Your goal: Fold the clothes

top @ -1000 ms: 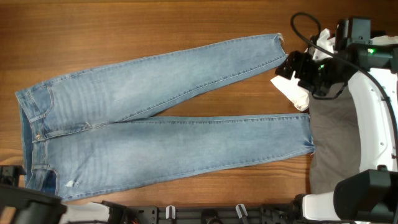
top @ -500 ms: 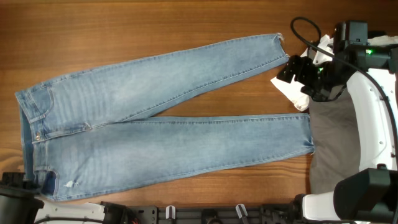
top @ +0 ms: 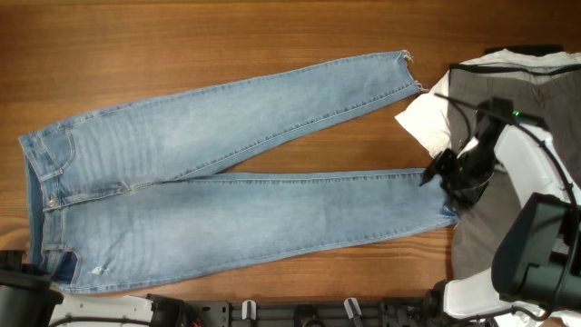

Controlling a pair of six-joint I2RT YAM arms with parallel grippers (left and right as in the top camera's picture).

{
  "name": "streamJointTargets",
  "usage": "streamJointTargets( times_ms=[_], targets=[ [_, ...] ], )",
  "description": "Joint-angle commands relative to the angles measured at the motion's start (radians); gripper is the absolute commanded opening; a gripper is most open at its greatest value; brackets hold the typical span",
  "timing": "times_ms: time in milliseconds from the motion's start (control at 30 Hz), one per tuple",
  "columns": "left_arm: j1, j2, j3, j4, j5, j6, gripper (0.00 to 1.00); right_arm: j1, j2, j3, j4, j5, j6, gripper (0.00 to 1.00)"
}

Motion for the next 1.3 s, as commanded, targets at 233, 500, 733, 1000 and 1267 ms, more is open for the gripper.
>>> streamJointTargets(
  times_ms=[233,500,733,1000,1267],
  targets=[
    [0.004,0.011,0.023,0.019,0.029,-0.025,0.07,0.001,0.001,-0.265,0.266,-0.019,0.032,0.25],
    [0.003,-0.050,0.127,-0.084,0.094,-0.025,0.04,0.001,-0.207,-0.001,0.117,-0.064,-0.101,0.04],
    [0.001,-0.395,0.250,-0.183,0.126,-0.051,0.04,0.001,-0.385,0.452,-0.026,-0.101,-0.031,0.04],
    [0.000,-0.650,0.250,-0.169,0.096,-0.070,0.04,0.002,-0.383,0.684,-0.110,-0.106,0.014,0.04],
    [-0.136,-0.500,0.249,-0.213,-0.042,-0.069,0.04,0.116,-0.090,0.681,0.069,-0.106,0.032,0.04]
  ],
)
